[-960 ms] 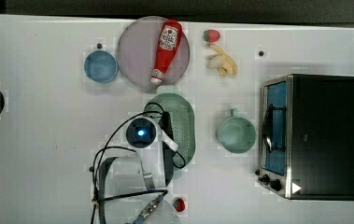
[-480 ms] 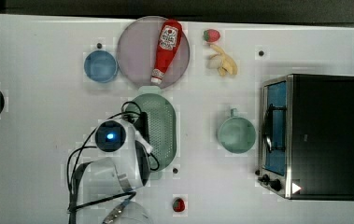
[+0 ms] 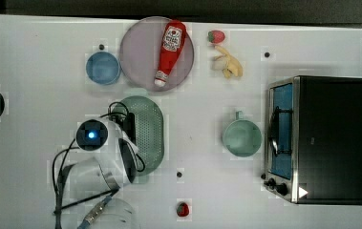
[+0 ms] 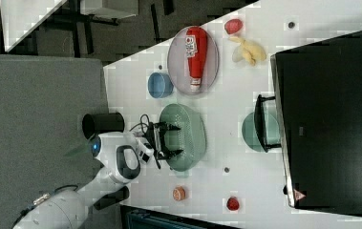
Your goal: Drag strainer right to left.
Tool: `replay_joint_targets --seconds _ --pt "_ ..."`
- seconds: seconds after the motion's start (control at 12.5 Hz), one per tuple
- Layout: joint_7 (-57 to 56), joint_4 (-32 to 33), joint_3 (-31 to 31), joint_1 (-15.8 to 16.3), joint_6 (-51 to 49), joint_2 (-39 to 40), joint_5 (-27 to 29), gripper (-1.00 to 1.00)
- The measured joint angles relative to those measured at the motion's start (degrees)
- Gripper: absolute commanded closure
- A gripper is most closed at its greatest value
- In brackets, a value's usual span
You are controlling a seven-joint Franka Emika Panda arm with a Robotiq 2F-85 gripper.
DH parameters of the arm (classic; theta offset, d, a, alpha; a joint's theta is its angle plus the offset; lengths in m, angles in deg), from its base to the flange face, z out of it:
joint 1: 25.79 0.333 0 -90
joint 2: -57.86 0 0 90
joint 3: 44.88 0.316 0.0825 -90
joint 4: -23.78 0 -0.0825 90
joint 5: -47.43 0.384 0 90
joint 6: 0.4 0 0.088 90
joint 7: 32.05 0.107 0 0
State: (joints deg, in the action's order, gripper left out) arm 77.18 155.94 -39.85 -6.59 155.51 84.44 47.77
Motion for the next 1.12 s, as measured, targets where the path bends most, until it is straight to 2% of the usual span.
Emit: replay_joint_targets --seconds 0.4,0.56,0.88,1.12 --pt "1.68 -7.27 -0.99 4.92 -6.88 1.68 2.18 -1.00" --pt "1.79 -10.30 0.60 5.79 -6.38 2.74 5.33 -1.00" --pt "6.49 -18.02 -0.24 9.62 -7.22 6.99 5.78 -1.00" --pt "9.57 -20.48 -0.52 12.17 -6.21 9.96 6.36 -1.00"
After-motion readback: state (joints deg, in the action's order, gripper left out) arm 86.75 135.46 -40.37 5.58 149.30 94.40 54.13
